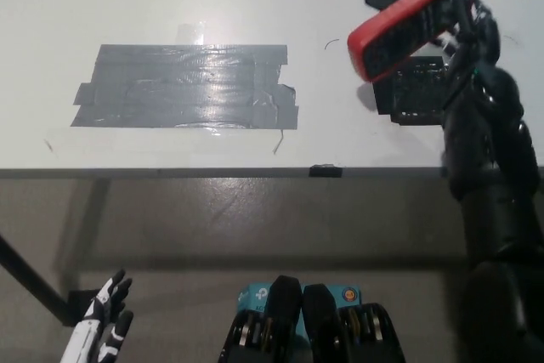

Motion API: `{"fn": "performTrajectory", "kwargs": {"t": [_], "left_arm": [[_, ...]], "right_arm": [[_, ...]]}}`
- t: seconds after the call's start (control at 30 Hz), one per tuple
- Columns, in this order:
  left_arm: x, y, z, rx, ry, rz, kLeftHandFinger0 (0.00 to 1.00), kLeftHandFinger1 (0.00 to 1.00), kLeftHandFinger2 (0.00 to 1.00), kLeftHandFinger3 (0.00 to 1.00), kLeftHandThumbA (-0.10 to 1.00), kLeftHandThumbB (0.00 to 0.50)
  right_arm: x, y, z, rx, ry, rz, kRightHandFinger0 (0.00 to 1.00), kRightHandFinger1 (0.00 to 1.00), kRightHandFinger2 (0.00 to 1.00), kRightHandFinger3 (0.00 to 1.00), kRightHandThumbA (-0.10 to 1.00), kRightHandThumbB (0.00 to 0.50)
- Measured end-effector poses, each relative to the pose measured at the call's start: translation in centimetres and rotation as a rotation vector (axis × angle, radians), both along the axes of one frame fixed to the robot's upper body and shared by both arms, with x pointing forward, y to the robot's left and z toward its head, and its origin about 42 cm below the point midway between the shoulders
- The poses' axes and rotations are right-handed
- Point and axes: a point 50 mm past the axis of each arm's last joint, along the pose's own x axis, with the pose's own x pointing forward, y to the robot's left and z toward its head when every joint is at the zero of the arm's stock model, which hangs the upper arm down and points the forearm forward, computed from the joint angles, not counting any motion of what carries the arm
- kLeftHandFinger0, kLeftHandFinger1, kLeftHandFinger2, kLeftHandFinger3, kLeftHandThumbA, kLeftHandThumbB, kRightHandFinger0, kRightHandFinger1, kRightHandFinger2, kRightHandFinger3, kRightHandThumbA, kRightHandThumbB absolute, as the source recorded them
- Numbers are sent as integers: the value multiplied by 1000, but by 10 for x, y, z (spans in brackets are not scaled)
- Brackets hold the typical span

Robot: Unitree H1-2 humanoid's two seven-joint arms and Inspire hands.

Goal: The robot first picks the multimeter with right hand and then unfolds the black stand on the back of it using left hand

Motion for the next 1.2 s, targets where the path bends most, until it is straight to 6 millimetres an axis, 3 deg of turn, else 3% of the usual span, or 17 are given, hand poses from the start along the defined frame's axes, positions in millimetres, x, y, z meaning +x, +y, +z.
{"fn": "performTrajectory", "kwargs": {"t": [0.2,0.23,0.4,0.47,0.53,0.6,0.73,0.8,0.83,0.9,0.97,1.0,1.03,1.07,1.1,1.13,1.2], "left_arm": [[-20,4,-10,2,52,19,1000,1000,1000,1000,961,110],[-23,5,-11,2,58,23,1000,1000,1000,1000,961,101],[-31,9,-13,6,76,38,1000,1000,1000,1000,960,124],[-32,10,-13,7,75,42,1000,1000,1000,1000,968,121],[-32,12,-12,9,72,46,1000,1000,1000,1000,970,113],[-31,12,-11,11,67,49,1000,1000,1000,1000,968,113],[-31,13,-8,12,55,52,1000,1000,1000,1000,950,136],[-31,14,-7,12,51,52,1000,1000,1000,1000,951,155],[-31,14,-7,11,50,52,1000,1000,1000,1000,949,146],[-30,13,-5,10,41,50,1000,1000,1000,1000,943,134],[-29,10,1,8,17,45,1000,1000,1000,1000,924,95],[-29,9,5,7,3,42,1000,1000,1000,1000,978,140],[-26,6,15,1,-36,34,1000,1000,1000,1000,949,98],[-26,4,21,-2,-58,29,1000,1000,1000,1000,932,83],[-24,1,29,-7,-90,23,1000,1000,1000,1000,931,94],[-23,1,31,-9,-99,21,1000,1000,1000,1000,927,121],[-18,-6,55,-18,-186,7,1000,1000,1000,1000,893,108]], "right_arm": [[-10,18,-30,211,28,66,0,297,797,1000,-100,123],[-12,21,-33,239,27,78,0,295,790,1000,-100,150],[-15,32,-41,385,3,137,0,204,675,1000,-100,153],[-15,35,-42,433,-14,158,0,187,673,879,-100,160],[-15,36,-43,478,-32,178,0,180,697,883,-100,164],[-15,38,-43,521,-50,194,0,161,699,742,-100,153],[-16,41,-41,609,-98,225,0,191,678,788,-100,161],[-16,42,-38,647,-122,240,0,210,673,622,-100,174],[-16,43,-37,660,-131,246,0,220,676,476,-100,179],[-16,45,-35,703,-154,262,0,228,686,516,-100,206],[-17,46,-32,728,-174,273,0,245,698,345,-100,196],[-17,47,-30,738,-183,280,0,239,678,298,-100,235],[-18,49,-26,758,-209,295,0,278,708,427,-100,199],[-19,50,-23,770,-227,305,0,348,759,653,-100,173],[-21,51,-19,781,-246,316,0,357,762,722,-100,162],[-22,52,-18,784,-256,319,0,390,783,921,-100,156],[-31,57,-12,798,-301,342,0,397,786,1000,-100,154]]}}
